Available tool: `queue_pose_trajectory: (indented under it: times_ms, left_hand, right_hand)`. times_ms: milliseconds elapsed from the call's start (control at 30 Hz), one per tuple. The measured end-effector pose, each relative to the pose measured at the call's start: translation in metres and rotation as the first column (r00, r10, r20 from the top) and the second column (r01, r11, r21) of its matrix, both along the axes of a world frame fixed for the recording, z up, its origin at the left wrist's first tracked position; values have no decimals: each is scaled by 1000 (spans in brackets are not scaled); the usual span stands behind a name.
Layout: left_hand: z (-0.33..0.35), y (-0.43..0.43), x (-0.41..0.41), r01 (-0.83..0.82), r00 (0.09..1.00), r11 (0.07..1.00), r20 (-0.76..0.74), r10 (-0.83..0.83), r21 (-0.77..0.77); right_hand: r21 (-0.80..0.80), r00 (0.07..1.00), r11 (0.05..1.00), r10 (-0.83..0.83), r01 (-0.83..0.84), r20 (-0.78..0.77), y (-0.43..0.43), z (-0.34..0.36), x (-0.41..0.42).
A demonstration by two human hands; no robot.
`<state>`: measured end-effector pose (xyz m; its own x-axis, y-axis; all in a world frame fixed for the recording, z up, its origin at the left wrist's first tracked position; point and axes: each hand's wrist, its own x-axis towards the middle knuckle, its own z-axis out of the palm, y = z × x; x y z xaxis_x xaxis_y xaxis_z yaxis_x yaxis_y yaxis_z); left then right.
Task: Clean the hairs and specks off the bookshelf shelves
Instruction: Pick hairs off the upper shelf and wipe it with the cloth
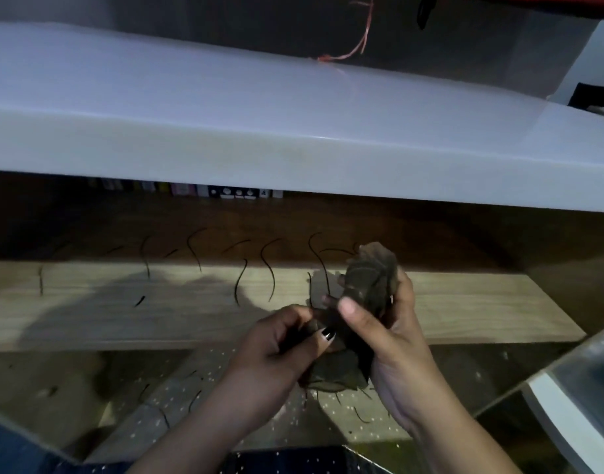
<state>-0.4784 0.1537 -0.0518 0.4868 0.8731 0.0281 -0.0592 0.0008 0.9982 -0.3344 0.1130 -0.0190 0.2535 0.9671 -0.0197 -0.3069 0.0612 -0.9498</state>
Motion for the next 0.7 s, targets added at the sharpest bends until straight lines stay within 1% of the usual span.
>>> queue_pose_trajectory:
  times_ms: [100,200,233,300,333,367,400,467,533,567,600,633,667,700]
  left_hand:
    - [6,4,-5,-17,996,999,-92,20,33]
    - [9,16,-14,-20,987,998,-161,28,52]
    - [11,20,-18,-2,986,999,-167,10,53]
    - [16,29,-23,43,980,997,-197,-31,59]
    - [18,32,-24,69,975,995,-217,-53,65]
    - [19,35,-24,97,970,992,-231,-77,75]
    - [20,37,-24,123,964,989,-245,-99,84]
    - [20,40,-21,159,956,983,-262,-131,89]
    - [20,39,-17,193,951,978,-261,-165,84]
    - [20,39,-14,214,949,972,-257,-183,94]
    - [21,38,-12,234,948,967,-244,-203,104]
    - [21,38,-10,243,951,963,-221,-214,115]
    - [22,38,-9,236,959,965,-188,-212,118]
    - [22,40,-10,201,971,972,-156,-181,123]
  right_hand:
    - [22,998,1000,16,-17,68,0,-4,-5]
    - [2,976,1000,-30,31,214,1,0,10]
    - [3,966,1000,-21,21,258,1,3,19]
    - [7,913,997,65,-74,402,-2,10,33]
    - [2,855,991,112,-130,506,-3,13,37]
    - [-10,774,986,135,-164,619,-4,14,41]
    - [-20,667,986,128,-167,734,-5,15,42]
    - [-24,398,990,77,-136,914,-6,18,41]
    - [-10,118,993,25,-122,993,-7,19,34]
    - [-2,14,993,4,-118,1000,-7,19,31]
    - [-5,-33,994,1,-106,999,-6,17,27]
    - [-29,-5,995,29,-94,1000,-5,16,24]
    - [-72,95,994,80,-87,992,-4,14,22]
    - [-112,239,990,130,-86,962,-2,11,22]
